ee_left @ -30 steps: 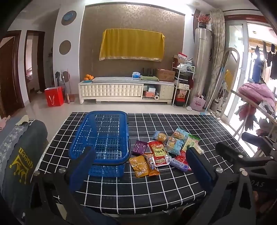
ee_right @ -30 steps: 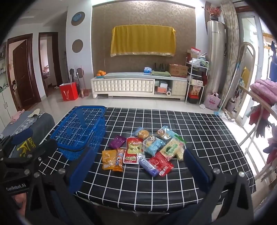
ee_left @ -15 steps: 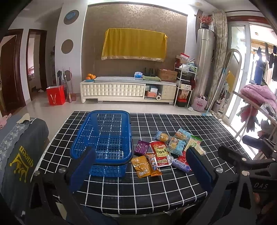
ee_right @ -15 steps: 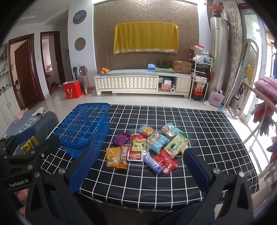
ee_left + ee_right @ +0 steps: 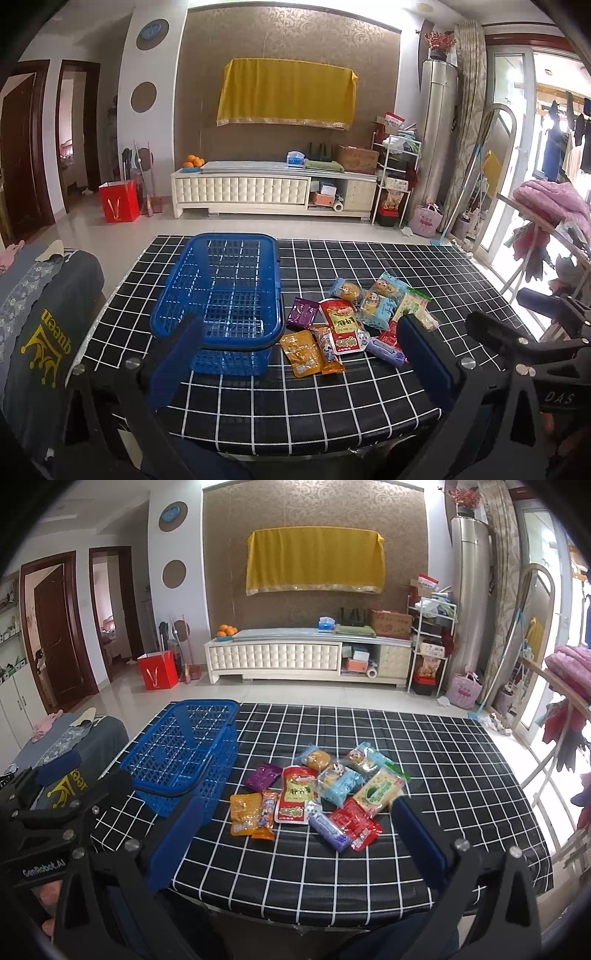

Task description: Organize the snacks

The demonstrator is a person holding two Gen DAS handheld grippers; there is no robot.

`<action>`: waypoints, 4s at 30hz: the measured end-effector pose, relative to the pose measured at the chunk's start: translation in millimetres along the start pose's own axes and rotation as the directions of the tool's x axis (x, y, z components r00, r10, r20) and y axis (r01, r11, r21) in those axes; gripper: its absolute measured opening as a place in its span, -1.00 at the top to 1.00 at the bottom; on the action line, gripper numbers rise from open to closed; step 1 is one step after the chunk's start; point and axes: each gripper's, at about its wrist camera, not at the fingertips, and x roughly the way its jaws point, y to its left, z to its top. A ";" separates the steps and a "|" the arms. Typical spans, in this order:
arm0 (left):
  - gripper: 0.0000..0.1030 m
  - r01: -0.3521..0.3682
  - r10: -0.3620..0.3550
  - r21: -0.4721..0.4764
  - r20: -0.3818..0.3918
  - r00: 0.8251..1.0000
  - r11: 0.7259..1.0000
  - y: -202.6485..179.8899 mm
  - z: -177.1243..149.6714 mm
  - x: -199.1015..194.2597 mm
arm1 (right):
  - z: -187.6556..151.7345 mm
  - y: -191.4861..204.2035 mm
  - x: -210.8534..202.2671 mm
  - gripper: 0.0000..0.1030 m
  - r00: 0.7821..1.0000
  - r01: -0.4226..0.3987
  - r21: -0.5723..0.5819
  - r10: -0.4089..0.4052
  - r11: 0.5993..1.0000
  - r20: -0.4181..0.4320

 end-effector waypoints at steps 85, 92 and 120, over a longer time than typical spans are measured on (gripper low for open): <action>-1.00 0.185 -0.150 0.058 -0.383 0.912 0.981 -107.5 39.4 210.5 | 42.5 -161.1 144.1 -1.00 0.968 -0.011 -0.019 0.006 1.000 -0.249; -1.00 0.255 -0.143 0.169 -0.493 0.858 0.952 -138.1 37.1 266.6 | 28.2 -182.5 186.2 -1.00 0.944 -0.011 0.009 0.013 1.000 -0.331; -0.99 0.339 -0.017 0.356 -0.668 0.744 0.871 -166.4 -13.9 403.0 | -4.8 -224.3 245.4 -1.00 0.908 0.002 0.110 0.045 0.994 -0.417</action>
